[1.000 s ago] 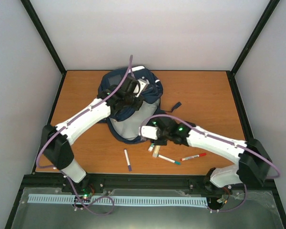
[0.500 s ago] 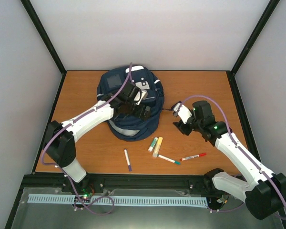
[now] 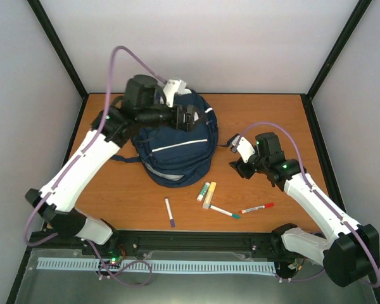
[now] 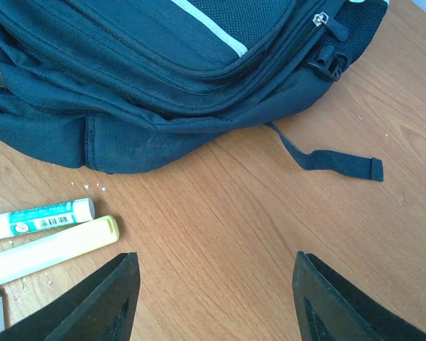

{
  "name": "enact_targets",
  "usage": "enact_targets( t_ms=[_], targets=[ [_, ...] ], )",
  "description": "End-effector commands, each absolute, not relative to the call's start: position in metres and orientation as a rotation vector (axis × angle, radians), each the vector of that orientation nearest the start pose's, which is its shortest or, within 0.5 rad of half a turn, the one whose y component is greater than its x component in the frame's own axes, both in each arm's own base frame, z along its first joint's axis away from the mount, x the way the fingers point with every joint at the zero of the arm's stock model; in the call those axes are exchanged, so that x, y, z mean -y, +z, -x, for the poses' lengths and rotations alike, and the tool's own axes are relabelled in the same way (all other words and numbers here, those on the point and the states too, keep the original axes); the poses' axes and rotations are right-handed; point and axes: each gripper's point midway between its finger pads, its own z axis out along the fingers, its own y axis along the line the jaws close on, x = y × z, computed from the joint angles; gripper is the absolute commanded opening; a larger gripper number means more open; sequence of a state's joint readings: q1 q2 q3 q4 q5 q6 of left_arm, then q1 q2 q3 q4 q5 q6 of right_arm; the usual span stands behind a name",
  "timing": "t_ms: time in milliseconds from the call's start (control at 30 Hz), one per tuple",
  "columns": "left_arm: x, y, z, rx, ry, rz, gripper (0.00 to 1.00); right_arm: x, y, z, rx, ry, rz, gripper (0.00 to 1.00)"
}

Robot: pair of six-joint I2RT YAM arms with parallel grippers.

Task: Pack the student bag
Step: Adjust the student bag at the center of the board.

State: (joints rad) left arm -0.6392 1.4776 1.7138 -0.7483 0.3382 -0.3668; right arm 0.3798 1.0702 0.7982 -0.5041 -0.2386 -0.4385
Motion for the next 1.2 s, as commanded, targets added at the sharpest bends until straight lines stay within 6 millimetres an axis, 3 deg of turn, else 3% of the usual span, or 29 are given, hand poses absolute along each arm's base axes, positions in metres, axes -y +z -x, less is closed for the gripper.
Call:
enact_targets(
  t_ms=[0, 167, 333, 600, 1167],
  targets=[
    [0.298, 0.473, -0.267, -1.933, -1.217, -0.498, 1.0, -0.154, 0.167, -0.284, -2.087, 0.247, 1.014, 0.61],
    [0.278, 0.517, -0.258, -1.856, -1.287, -0.32, 1.0, -0.153, 0.16, -0.288, -2.11, 0.23, 1.027, 0.62],
    [0.277, 0.533, -0.252, -1.844, -1.353, -0.284, 1.0, -0.154, 0.157, -0.287, -2.118, 0.243, 1.034, 0.62],
    [0.293, 0.512, -0.263, -1.937, -1.387, -0.28, 1.0, -0.154, 0.157, -0.287, -2.121, 0.245, 1.035, 0.62],
    [0.301, 0.522, -0.259, -1.897, -1.449, -0.333, 1.0, -0.155, 0.158, -0.285, -2.118, 0.251, 1.032, 0.62]
  ],
)
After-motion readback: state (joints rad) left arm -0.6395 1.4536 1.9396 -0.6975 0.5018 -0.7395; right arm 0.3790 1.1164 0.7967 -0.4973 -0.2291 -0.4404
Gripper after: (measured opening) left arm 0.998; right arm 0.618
